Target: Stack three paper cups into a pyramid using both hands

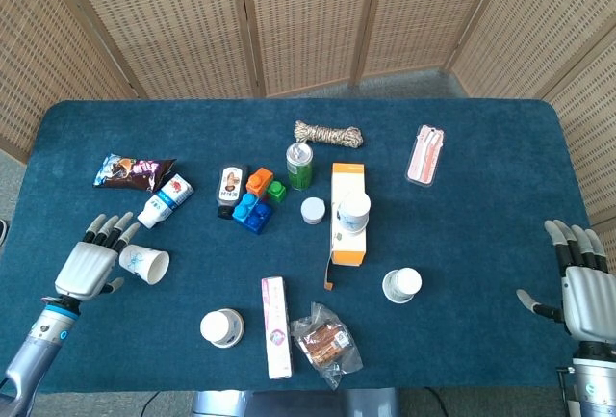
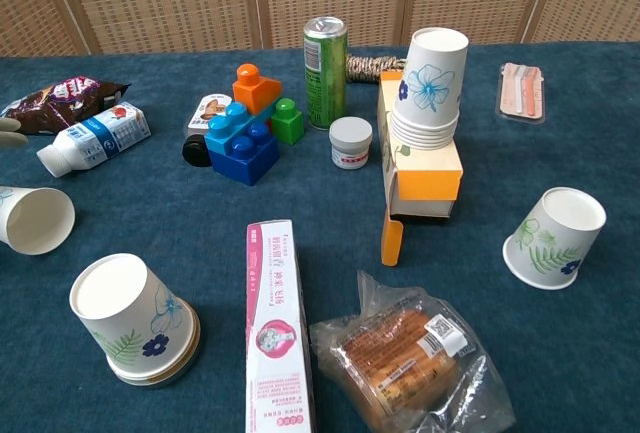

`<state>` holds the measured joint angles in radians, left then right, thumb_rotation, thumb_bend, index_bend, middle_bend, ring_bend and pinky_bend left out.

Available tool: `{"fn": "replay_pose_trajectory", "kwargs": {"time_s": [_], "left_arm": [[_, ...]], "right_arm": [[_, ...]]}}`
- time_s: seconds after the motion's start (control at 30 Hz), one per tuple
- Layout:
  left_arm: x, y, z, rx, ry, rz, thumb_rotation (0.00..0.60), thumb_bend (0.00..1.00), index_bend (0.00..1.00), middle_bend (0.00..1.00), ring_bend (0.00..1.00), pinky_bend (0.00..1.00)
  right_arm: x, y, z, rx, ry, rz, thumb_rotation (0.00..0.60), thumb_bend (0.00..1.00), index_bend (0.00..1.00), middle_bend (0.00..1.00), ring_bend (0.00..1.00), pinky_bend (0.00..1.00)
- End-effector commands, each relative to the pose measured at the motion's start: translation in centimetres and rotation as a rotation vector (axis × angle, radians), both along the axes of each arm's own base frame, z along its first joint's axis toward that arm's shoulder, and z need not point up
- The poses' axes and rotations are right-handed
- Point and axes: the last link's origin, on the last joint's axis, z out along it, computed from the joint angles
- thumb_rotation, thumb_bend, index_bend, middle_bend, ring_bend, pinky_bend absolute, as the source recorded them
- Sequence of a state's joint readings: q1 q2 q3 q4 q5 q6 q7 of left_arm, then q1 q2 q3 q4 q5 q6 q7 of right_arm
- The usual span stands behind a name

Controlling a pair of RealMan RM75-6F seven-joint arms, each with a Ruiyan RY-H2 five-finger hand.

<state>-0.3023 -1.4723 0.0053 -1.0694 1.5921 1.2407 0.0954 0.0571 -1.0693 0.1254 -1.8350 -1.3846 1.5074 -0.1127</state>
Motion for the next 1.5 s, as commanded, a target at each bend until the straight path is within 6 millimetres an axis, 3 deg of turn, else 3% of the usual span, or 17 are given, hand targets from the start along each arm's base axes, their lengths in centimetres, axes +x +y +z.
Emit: {"fn": "replay_pose_trajectory", "kwargs": {"time_s": [0.03,0.2,0.4,0.63,0.87,1.2,1.5], "left_arm": [[0.2,0.1,-0.2,0.013,0.008,-0.009,0.600,0.22,0.09,0.16,0.07,0.00],[0.2,0.2,-0.5,0.023,0.020,0.002,0.600,0.23,0.26,0.31,0.20,0.00],[0.1,0.4,-0.9,0.027,0.029,0.011,0.600,0.24,0.29,0.31,0.21,0.01],[0.1,0.2,-1.2,0.054,0.030,0.002,0.600,0.26,0.42,0.42,0.32,0.07],[0.1,0.3,-1.2,0.064,0.037,-0.001,0.600,0.28,0.43,0.44,0.33,0.09],[1.1,1.0,2.2,0.146,0.165,-0.125,0.600,0.29,0.46,0.46,0.35,0.13],[2.6,2.0,4.3,0.156,0.414,-0.242,0.600,0.29,0.46,0.46,0.35,0.16]], "right_arm": [[0.0,0.0,0.0,0.000,-0.001,0.000,0.600,0.05,0.00,0.00,0.00,0.00],[0.0,0.0,0.0,0.000,0.001,0.001,0.600,0.05,0.00,0.00,0.00,0.00],[0.0,0.0,0.0,0.000,-0.001,0.000,0.600,0.05,0.00,0.00,0.00,0.00],[0.0,0.0,0.0,0.000,-0.004,0.002,0.600,0.05,0.00,0.00,0.00,0.00],[0.0,0.1,0.1,0.001,-0.008,0.001,0.600,0.04,0.00,0.00,0.00,0.00],[0.1,0.1,0.0,0.004,-0.013,0.003,0.600,0.05,0.00,0.00,0.00,0.00],[0.2,0.1,0.1,0.004,-0.018,0.004,0.600,0.04,0.00,0.00,0.00,0.00]]}}
